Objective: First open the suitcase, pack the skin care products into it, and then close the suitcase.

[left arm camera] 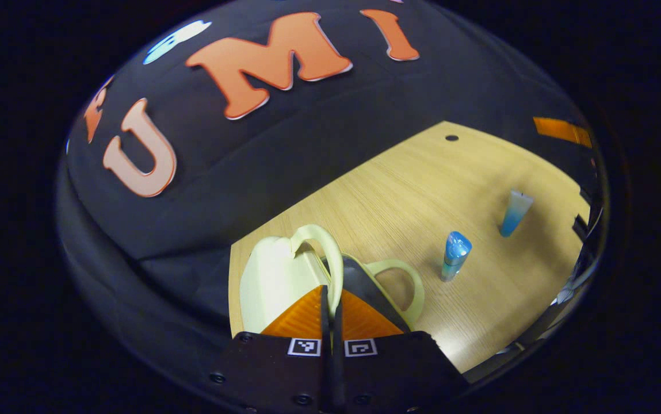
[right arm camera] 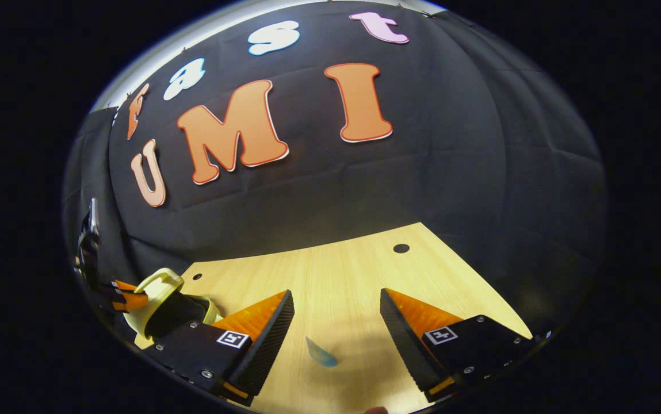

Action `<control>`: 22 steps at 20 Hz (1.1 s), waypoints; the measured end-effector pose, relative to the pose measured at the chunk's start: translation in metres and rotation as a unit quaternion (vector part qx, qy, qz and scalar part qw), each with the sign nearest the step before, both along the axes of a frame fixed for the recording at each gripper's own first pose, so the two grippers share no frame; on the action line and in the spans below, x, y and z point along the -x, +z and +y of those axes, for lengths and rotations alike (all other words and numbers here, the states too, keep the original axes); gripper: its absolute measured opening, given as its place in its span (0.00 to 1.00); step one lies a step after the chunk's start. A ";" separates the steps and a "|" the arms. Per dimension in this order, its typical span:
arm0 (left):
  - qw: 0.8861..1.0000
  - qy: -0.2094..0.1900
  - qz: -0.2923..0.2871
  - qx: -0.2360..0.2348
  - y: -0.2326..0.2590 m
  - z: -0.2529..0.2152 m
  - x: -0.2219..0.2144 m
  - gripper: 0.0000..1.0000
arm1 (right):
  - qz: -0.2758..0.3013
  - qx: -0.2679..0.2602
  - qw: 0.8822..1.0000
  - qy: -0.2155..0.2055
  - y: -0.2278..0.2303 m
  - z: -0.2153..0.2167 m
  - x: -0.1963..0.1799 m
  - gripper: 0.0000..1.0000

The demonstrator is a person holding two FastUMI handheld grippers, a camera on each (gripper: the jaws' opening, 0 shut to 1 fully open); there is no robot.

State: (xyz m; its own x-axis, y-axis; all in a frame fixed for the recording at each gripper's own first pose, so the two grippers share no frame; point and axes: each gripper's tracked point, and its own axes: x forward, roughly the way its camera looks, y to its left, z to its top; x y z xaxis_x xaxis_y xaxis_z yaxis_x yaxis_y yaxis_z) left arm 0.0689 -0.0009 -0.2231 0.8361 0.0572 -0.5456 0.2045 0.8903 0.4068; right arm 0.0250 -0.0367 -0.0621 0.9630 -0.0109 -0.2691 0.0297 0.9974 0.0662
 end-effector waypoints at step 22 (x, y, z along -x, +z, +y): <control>0.942 0.185 -0.020 0.279 -0.056 -0.007 -0.009 0.00 | -0.016 -0.041 0.999 -0.007 0.011 0.171 -0.013 0.95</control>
